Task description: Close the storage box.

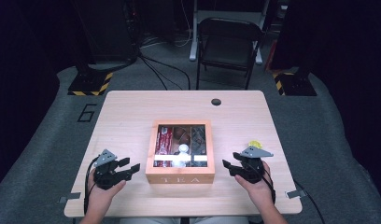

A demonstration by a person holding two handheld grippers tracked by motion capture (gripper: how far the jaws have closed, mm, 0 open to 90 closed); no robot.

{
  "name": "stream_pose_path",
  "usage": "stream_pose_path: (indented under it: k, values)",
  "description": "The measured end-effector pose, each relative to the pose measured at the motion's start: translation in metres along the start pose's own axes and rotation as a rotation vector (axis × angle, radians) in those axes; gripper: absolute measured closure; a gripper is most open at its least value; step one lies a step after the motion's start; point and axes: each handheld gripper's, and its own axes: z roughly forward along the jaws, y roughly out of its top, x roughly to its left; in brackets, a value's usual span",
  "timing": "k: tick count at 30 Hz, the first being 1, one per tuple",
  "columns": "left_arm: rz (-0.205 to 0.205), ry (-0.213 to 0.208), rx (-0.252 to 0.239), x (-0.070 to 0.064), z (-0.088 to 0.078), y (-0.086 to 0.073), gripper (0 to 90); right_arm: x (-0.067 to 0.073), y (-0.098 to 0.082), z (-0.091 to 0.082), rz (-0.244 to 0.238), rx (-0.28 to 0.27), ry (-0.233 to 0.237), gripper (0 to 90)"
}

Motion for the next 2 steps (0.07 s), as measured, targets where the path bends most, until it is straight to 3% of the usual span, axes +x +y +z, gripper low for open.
stream_pose_path:
  k: [2]
  values:
    - [0.010, -0.029, -0.007, -0.0028, 0.0001, 0.0016, 41.1, 0.0005, 0.0002, -0.0014, -0.011, -0.022, 0.022, 42.6]
